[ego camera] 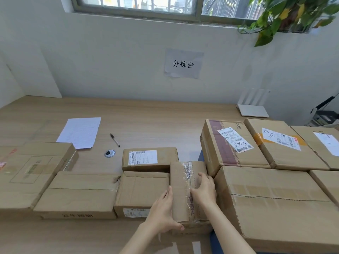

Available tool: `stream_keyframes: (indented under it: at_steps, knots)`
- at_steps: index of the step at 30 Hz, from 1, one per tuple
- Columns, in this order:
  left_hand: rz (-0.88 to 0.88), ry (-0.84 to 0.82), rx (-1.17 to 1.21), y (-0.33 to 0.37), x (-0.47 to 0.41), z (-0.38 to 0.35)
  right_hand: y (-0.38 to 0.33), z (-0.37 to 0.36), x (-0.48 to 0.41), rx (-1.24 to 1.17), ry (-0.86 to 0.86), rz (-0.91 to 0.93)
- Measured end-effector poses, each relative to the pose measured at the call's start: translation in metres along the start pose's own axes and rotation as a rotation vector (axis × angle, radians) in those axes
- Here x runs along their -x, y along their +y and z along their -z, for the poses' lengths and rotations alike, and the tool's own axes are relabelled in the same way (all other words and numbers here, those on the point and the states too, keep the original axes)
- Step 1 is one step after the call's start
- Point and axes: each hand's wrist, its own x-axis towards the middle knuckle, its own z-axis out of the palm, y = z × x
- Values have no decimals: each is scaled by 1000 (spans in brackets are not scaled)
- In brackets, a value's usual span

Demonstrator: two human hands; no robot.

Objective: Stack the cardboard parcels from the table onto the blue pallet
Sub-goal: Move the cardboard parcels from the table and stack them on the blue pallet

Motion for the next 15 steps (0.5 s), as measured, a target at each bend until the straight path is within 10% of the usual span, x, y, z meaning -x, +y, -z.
stream_keyframes:
  at_steps: [15]
  knots:
    - [20,-99,414,-2,17,29,-28,35,4,-153,51,-51]
